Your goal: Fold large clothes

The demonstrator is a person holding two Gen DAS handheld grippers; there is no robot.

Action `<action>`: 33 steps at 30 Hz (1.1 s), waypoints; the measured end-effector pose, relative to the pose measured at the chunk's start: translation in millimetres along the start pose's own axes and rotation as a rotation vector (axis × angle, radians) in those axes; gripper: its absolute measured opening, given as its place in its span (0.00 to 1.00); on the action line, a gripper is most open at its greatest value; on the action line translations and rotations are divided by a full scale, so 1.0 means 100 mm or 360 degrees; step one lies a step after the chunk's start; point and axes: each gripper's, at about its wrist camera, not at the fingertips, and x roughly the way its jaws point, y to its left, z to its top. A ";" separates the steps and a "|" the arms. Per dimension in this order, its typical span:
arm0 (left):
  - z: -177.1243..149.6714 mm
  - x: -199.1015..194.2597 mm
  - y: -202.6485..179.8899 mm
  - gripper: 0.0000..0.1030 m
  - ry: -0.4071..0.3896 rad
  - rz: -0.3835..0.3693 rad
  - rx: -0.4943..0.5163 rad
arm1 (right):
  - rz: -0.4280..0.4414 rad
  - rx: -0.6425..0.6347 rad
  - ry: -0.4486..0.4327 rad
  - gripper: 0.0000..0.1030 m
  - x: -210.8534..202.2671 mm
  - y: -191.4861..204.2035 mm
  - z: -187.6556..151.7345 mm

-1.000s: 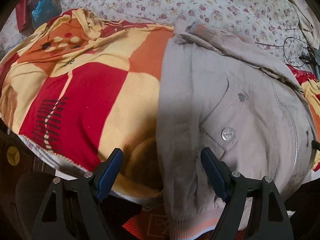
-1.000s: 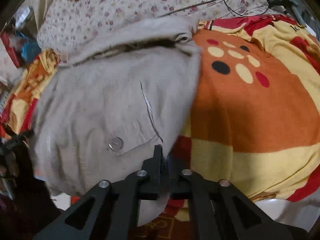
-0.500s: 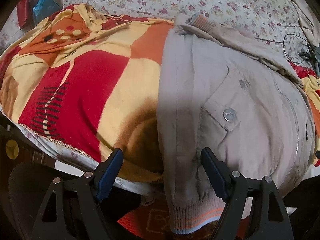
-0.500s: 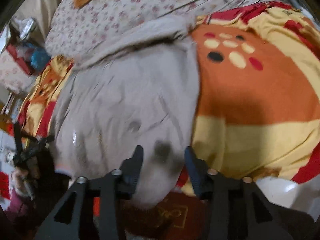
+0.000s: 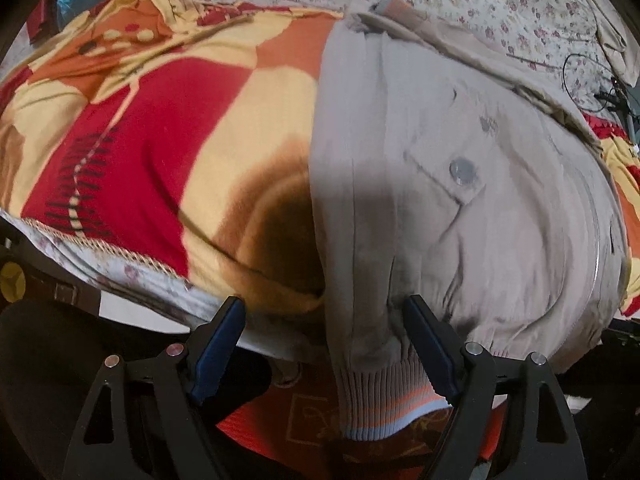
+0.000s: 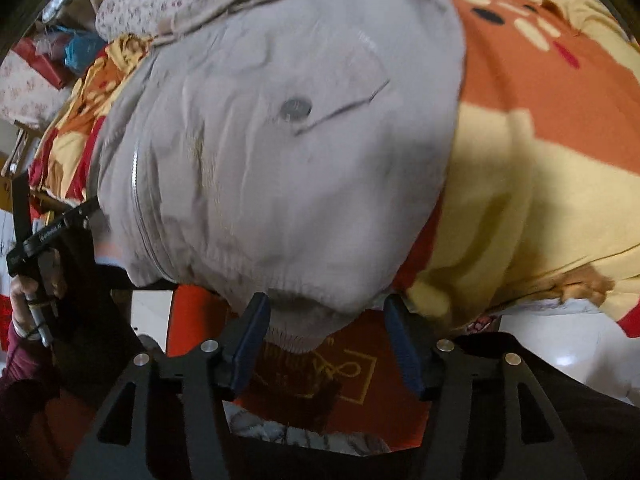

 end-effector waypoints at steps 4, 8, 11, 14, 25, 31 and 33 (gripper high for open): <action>-0.02 0.06 -0.05 0.79 0.0035 -0.0023 0.0045 | 0.0039 0.0010 0.0042 0.60 0.08 -0.03 -0.01; -0.02 0.14 -0.08 0.79 0.0069 -0.0039 0.0051 | 0.0073 0.0044 0.0045 0.61 0.12 -0.09 -0.01; 0.00 0.18 -0.09 0.79 0.0069 -0.0041 0.0059 | 0.0126 0.0048 0.0050 0.61 0.19 -0.09 -0.01; 0.00 0.20 -0.09 0.79 0.0068 -0.0038 0.0063 | 0.0148 0.0054 0.0072 0.61 0.25 -0.08 0.00; -0.07 0.19 -0.08 0.79 0.0067 -0.0052 0.0048 | 0.0144 -0.0016 0.0082 0.63 0.33 0.07 0.03; -0.06 0.21 -0.08 0.79 0.0069 -0.0054 0.0046 | 0.0167 0.0013 0.0055 0.62 0.35 0.08 0.05; -0.06 0.20 -0.08 0.79 0.0068 -0.0053 0.0049 | 0.0178 0.0016 0.0046 0.55 0.34 0.07 0.06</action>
